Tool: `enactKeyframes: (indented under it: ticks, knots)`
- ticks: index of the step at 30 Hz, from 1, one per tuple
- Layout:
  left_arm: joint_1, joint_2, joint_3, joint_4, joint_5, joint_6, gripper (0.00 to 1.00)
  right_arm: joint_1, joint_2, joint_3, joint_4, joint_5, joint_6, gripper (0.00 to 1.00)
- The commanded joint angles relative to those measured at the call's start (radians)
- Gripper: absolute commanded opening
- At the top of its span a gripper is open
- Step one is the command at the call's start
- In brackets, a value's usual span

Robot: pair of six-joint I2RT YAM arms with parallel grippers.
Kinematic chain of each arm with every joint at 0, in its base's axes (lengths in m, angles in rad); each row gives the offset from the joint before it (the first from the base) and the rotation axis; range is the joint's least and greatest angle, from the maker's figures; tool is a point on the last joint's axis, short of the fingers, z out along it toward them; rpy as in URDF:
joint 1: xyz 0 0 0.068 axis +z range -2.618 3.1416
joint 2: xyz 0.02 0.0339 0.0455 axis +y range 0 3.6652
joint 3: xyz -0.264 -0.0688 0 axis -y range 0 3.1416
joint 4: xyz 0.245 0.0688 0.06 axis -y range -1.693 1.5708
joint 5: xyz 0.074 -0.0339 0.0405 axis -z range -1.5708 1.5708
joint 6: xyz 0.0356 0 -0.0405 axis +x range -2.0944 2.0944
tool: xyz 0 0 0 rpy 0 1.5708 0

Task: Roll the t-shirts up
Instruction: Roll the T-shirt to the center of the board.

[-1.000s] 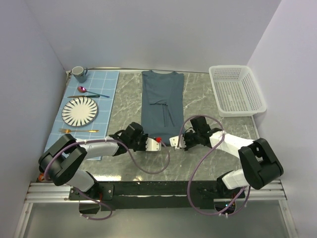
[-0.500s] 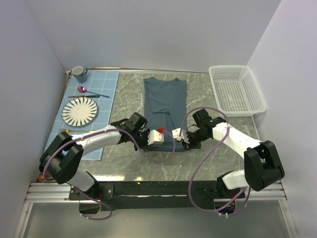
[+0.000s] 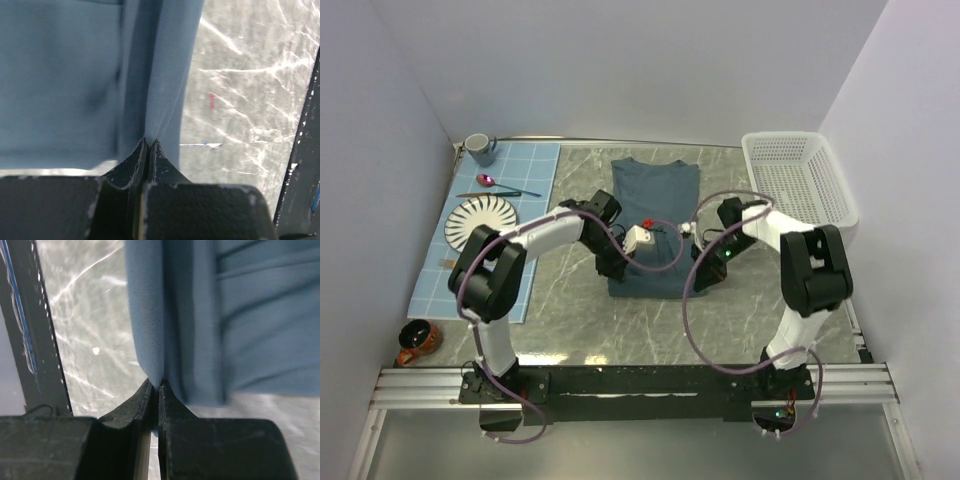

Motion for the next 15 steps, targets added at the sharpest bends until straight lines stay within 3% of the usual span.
enactKeyframes:
  ticks: [1, 9, 15]
  knots:
    - [0.045, 0.092, 0.119, -0.188, 0.020, 0.073, 0.04, -0.055, 0.124, 0.165, -0.163, -0.024, 0.051, 0.06]
    - [0.073, 0.201, 0.242, -0.232, -0.008, 0.101, 0.04, -0.057, 0.304, 0.345, -0.207, 0.011, 0.151, 0.07]
    - [0.087, 0.233, 0.240, -0.168, -0.051, 0.026, 0.09, -0.054, 0.327, 0.344, -0.155, 0.059, 0.200, 0.09]
